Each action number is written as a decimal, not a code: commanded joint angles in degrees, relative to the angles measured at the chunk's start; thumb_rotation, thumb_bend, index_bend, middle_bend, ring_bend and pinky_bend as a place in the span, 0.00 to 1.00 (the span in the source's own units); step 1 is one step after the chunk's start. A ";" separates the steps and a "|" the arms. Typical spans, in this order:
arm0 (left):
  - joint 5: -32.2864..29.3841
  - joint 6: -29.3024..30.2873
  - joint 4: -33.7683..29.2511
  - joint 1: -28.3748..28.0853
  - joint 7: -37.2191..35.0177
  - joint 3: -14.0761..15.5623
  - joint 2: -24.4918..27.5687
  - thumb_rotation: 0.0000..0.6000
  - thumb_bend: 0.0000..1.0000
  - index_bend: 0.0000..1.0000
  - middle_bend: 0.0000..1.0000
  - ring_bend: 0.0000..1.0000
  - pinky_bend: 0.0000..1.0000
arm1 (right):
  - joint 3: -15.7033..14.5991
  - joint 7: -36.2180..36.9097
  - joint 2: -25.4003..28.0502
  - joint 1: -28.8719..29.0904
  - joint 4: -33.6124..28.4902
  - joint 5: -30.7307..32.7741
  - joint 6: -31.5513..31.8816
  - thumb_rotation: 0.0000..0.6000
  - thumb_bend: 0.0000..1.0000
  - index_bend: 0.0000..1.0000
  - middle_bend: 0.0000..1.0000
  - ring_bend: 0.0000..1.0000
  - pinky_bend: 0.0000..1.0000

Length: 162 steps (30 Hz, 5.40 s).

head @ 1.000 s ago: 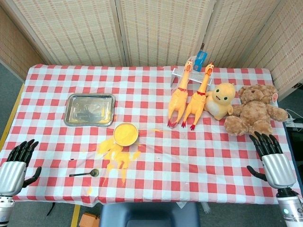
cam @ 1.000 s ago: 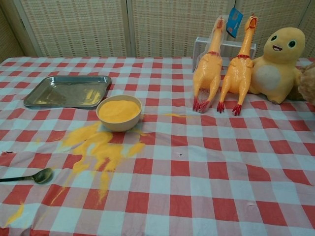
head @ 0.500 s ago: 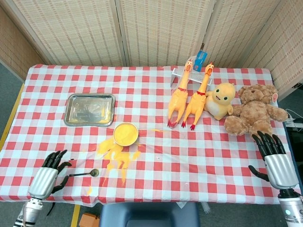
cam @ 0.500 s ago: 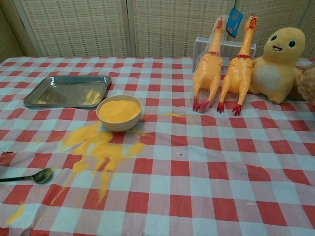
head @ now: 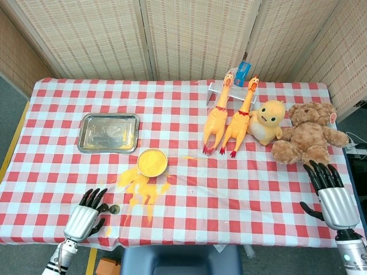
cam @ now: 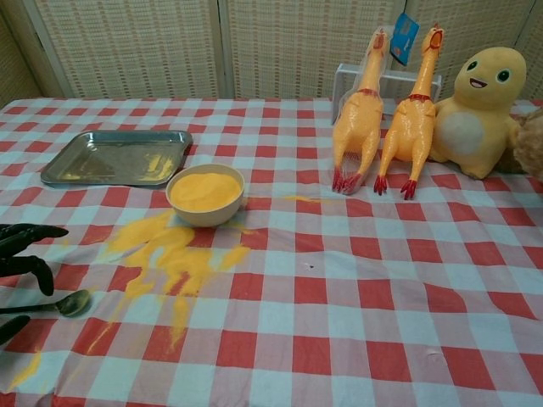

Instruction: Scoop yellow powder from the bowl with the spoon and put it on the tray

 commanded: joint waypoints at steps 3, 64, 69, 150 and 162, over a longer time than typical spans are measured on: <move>-0.44 1.12 5.14 -0.29 1.38 -1.11 -3.68 1.00 0.42 0.43 0.03 0.00 0.06 | 0.05 0.18 0.05 -0.05 -0.04 0.11 0.01 1.00 0.11 0.00 0.00 0.00 0.00; -3.17 0.84 12.00 -1.92 -1.82 -0.61 -7.67 1.00 0.42 0.58 0.05 0.00 0.06 | 0.08 -0.92 -0.30 0.07 -0.46 1.34 -1.39 1.00 0.11 0.00 0.00 0.00 0.00; -3.37 0.64 12.27 -2.01 -2.17 -0.57 -7.73 1.00 0.42 0.56 0.05 0.00 0.06 | 0.01 -1.22 -0.33 0.11 -0.54 1.41 -1.60 1.00 0.11 0.00 0.00 0.00 0.00; -21.01 -13.59 7.17 -27.76 28.50 -21.21 -15.89 1.00 0.59 0.72 0.11 0.00 0.07 | 0.67 1.05 1.05 -0.26 -0.79 2.21 -0.94 1.00 0.11 0.00 0.00 0.00 0.00; -24.36 -13.30 8.45 -29.40 30.84 -19.80 -17.28 1.00 0.59 0.48 0.09 0.00 0.08 | 0.65 1.72 1.45 -0.54 -1.02 1.72 -0.22 1.00 0.11 0.00 0.00 0.00 0.00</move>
